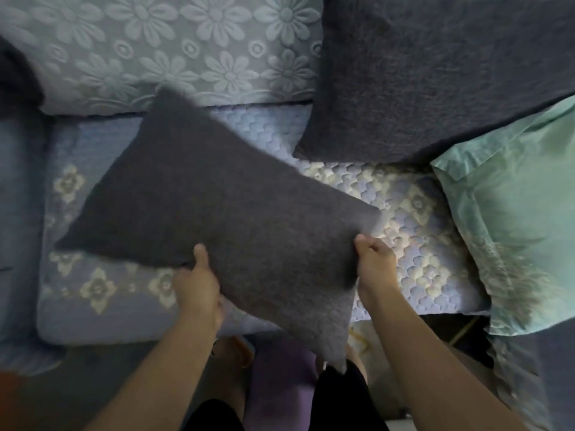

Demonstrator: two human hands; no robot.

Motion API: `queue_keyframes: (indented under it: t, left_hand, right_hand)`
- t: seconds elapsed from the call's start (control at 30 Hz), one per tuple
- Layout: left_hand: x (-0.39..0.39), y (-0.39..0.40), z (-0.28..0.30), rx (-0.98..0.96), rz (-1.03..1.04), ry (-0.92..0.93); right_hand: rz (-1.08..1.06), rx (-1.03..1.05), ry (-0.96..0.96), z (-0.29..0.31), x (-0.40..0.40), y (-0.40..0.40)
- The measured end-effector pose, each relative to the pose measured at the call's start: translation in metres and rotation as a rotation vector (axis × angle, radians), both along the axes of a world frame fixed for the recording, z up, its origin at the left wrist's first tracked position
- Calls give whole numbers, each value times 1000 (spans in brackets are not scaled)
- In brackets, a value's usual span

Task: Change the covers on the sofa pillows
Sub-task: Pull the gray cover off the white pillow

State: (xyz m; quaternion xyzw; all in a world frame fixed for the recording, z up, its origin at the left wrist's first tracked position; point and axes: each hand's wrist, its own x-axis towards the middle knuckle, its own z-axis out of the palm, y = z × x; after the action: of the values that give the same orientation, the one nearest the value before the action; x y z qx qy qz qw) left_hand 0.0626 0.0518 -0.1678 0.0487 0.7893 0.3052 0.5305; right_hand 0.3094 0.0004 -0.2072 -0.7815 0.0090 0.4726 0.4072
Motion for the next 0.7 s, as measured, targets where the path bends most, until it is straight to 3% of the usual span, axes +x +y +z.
queue_keyframes:
  t: [0.13, 0.3, 0.4, 0.53, 0.7]
  left_hand:
    - [-38, -36, -8, -284, 75, -80]
    - [-46, -44, -20, -424, -191, -47]
    - [-53, -34, -16, -490, -377, -8]
    - [-65, -30, -9, -528, -605, 27]
    - [-88, -37, -2, -414, -709, 72]
  right_hand:
    - [256, 91, -55, 8, -32, 18]
    - [591, 139, -544, 15, -40, 28]
    - [638, 75, -483, 18, -59, 20]
    - [506, 15, -451, 21, -67, 11]
    - [457, 17, -397, 26, -77, 7]
